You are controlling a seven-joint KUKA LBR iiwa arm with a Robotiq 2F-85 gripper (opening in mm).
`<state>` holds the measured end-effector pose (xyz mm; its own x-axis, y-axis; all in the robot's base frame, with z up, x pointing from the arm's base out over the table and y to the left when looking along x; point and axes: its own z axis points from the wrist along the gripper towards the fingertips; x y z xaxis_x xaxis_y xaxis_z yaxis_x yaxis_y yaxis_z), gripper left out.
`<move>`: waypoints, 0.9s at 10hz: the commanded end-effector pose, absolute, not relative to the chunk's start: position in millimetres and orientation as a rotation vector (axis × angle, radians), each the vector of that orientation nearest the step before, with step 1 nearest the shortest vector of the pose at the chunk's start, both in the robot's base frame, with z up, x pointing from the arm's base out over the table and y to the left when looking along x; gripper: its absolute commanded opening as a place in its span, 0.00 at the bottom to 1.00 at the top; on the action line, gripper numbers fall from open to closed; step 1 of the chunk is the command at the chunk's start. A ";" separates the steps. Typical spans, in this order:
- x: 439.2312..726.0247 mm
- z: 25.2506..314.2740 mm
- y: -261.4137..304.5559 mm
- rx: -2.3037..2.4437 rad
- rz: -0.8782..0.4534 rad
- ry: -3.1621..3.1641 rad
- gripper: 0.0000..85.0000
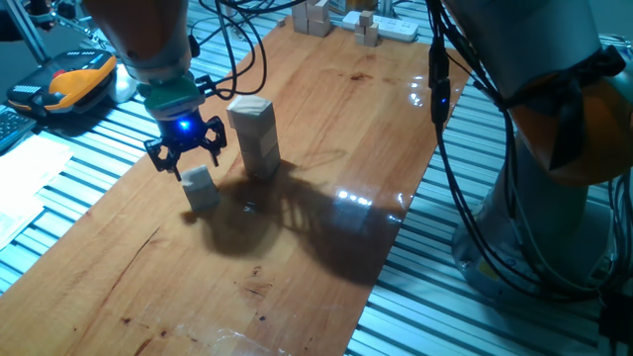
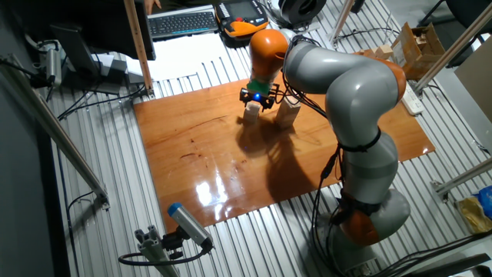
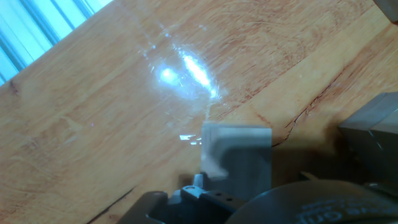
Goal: Stack the blocks in a vertical line of five
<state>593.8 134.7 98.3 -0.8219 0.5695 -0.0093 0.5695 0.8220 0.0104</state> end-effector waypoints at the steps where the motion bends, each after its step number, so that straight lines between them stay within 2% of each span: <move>1: 593.9 97.5 134.3 0.924 0.012 2.992 0.80; 2: 594.1 97.2 134.1 0.912 0.007 3.001 1.00; 9: 591.0 90.7 136.1 0.903 -0.009 2.996 1.00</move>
<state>590.8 136.1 90.6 -0.8331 0.5529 -0.0149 0.5530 0.8332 -0.0036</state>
